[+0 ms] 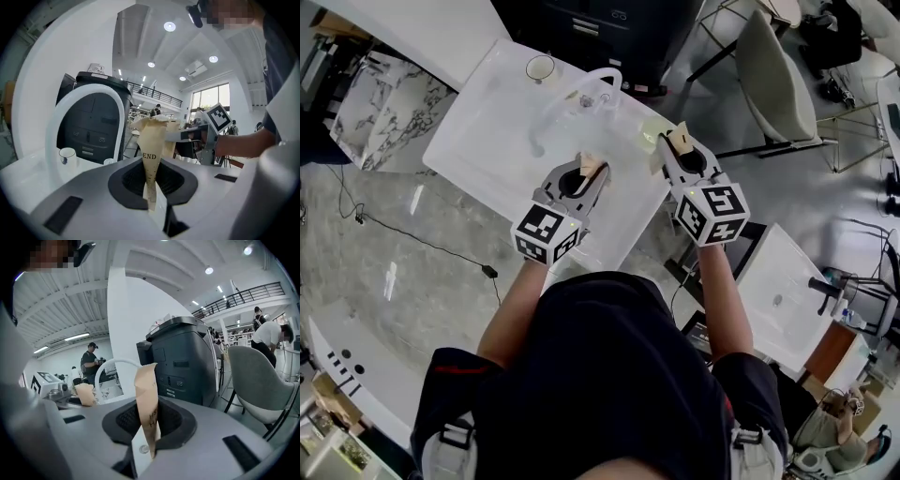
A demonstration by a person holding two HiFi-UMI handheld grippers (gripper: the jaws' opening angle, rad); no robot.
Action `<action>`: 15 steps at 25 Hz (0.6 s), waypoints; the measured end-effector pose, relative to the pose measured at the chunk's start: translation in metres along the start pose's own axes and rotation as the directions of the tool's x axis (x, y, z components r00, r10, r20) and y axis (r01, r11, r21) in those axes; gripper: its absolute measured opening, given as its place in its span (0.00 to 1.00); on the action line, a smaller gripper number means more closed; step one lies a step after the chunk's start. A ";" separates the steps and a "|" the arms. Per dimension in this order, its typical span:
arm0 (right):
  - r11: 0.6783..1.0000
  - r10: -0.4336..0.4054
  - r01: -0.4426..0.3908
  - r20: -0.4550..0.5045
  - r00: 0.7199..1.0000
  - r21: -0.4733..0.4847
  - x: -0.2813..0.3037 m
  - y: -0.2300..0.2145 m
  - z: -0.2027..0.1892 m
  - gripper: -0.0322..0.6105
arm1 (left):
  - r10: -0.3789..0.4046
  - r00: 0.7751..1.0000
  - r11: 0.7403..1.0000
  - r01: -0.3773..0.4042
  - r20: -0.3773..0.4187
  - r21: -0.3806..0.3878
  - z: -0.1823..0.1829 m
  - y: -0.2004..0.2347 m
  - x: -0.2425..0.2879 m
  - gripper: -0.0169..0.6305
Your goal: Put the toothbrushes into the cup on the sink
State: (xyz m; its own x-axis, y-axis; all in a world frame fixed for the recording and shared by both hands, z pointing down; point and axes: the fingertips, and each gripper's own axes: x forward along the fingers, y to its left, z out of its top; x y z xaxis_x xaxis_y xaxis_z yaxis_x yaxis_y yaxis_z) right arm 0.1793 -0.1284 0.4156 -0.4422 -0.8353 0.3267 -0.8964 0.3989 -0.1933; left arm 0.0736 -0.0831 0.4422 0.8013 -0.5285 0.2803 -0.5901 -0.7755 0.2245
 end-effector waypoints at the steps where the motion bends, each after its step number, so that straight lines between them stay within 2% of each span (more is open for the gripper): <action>1: 1.000 0.004 -0.004 0.000 1.000 0.000 0.002 -0.001 0.001 0.17 | 0.004 1.000 1.000 -0.004 -0.003 -0.003 -0.001 0.001 0.001 0.08; 7: 0.999 0.019 -0.018 0.015 1.000 -0.039 0.012 -0.008 0.013 0.17 | 0.024 1.000 0.999 -0.025 -0.019 -0.021 -0.009 0.005 0.009 0.08; 15: 0.999 0.028 -0.028 0.033 0.999 -0.021 0.029 -0.024 0.023 0.17 | 0.037 0.999 0.999 -0.039 -0.038 -0.033 -0.014 0.007 0.018 0.08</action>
State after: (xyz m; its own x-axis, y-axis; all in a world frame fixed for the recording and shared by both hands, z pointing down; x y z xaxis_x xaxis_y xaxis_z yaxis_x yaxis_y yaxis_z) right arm 0.1885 -0.1706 0.4086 -0.4662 -0.8356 0.2907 -0.8842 0.4299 -0.1826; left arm 0.0825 -0.0935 0.4623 0.7743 -0.5435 0.3241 -0.6235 -0.7427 0.2442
